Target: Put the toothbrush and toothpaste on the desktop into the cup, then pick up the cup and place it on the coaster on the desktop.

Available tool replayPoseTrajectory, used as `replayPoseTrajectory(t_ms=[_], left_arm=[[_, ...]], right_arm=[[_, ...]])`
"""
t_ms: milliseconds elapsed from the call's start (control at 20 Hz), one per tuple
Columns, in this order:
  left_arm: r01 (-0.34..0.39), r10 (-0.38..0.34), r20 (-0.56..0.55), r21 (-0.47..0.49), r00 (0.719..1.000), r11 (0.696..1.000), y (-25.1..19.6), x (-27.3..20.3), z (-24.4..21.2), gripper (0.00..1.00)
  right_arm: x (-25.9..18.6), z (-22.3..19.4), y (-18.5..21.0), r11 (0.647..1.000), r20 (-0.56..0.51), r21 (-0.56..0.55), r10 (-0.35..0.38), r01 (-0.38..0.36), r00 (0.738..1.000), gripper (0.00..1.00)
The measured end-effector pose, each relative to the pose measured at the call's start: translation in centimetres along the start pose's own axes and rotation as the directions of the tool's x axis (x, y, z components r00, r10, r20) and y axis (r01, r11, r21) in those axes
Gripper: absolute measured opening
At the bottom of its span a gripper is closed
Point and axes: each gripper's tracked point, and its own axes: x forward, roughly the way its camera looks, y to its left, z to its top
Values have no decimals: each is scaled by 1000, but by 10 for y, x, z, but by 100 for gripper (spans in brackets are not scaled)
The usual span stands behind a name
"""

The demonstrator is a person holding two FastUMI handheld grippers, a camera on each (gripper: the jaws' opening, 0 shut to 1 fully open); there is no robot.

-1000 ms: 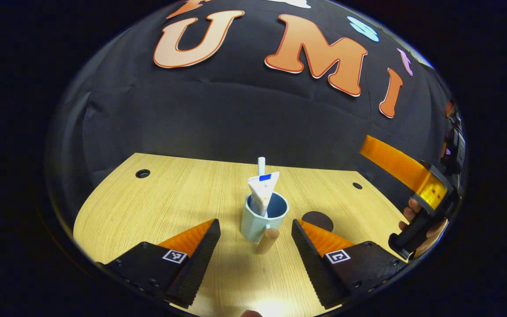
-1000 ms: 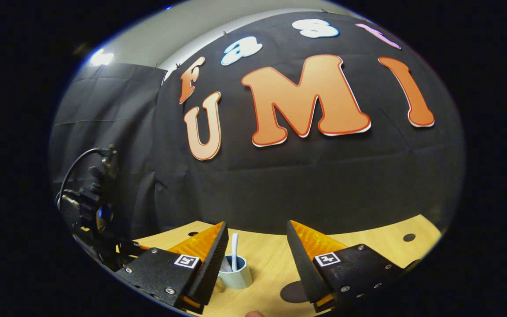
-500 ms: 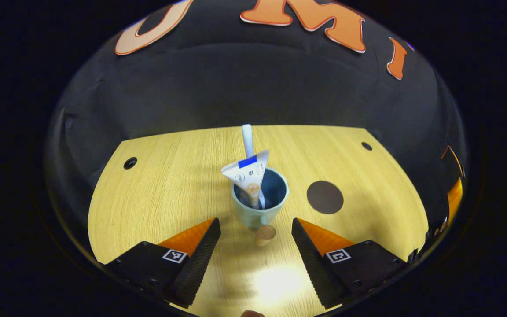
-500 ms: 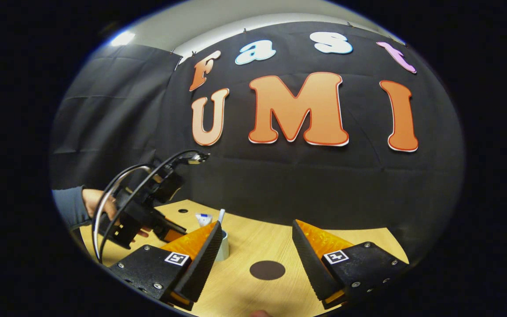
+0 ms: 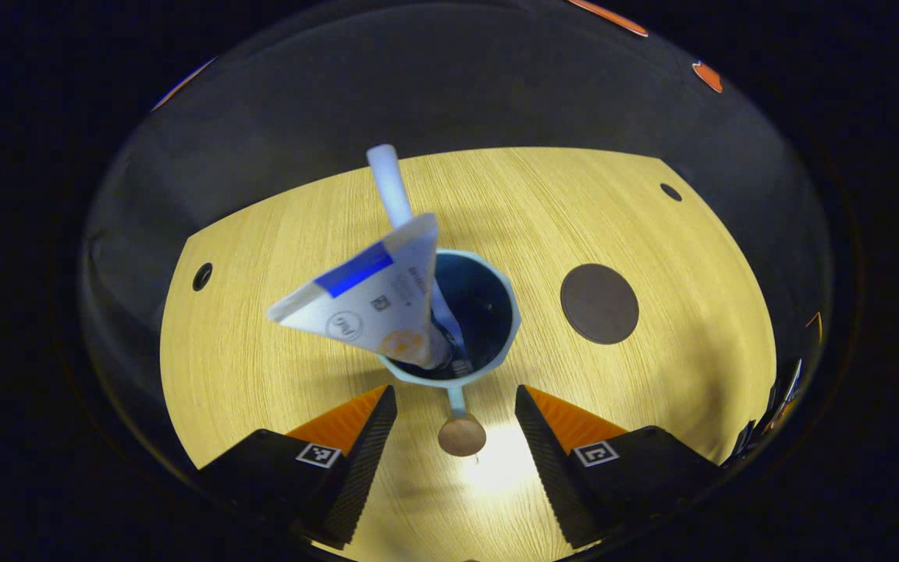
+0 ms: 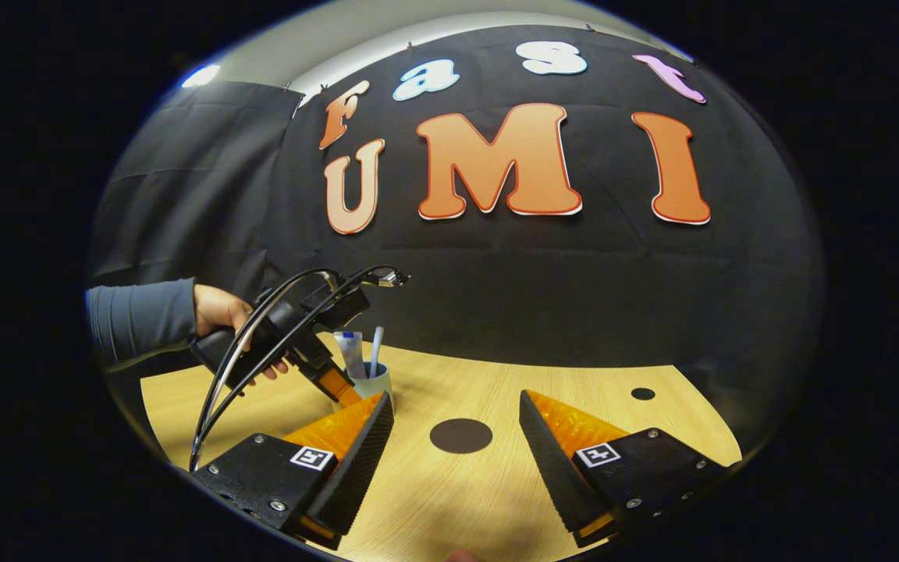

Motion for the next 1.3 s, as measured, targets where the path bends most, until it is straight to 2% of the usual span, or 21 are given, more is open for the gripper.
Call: replayPoseTrajectory(t_ms=[100, 150, 200, 350, 600, 750, 1050, 1300], left_arm=[[-16, 17, -33, 13, 999, 1000, 3, 4, 6, 78], [-33, 34, -54, 18, 998, 999, 6, 5, 7, 64], [-39, 40, -60, 17, 997, 999, 7, 18, 6, 63], [-31, 31, -55, 1, 998, 1000, 4, 18, 23, 28], [-45, 45, -11, -63, 999, 997, -1, 39, 68, 23], [-43, 44, 16, -65, 999, 997, -10, 45, 109, 23], [-19, 17, 77, 14, 997, 1000, -59, 63, 228, 23], [15, -21, 70, 80, 997, 997, -114, 115, 339, 23]], right_arm=[[-5, -5, 0, 1000, -6, 17, 2, -2, 1000, 97], [-8, -7, 1, 1000, -9, 29, 5, -5, 1000, 97], [-10, -9, 1, 999, -8, 35, 5, -5, 1000, 97], [-14, -13, 0, 999, -4, 42, 2, -1, 1000, 97], [-24, -14, -10, 998, -2, 53, -30, 30, 1000, 96], [-31, -13, -17, 996, 8, 70, -46, 46, 999, 97], [-46, -17, -29, 993, 10, 89, -76, 75, 997, 96], [-64, -29, -45, 989, -4, 94, -115, 115, 993, 97]])
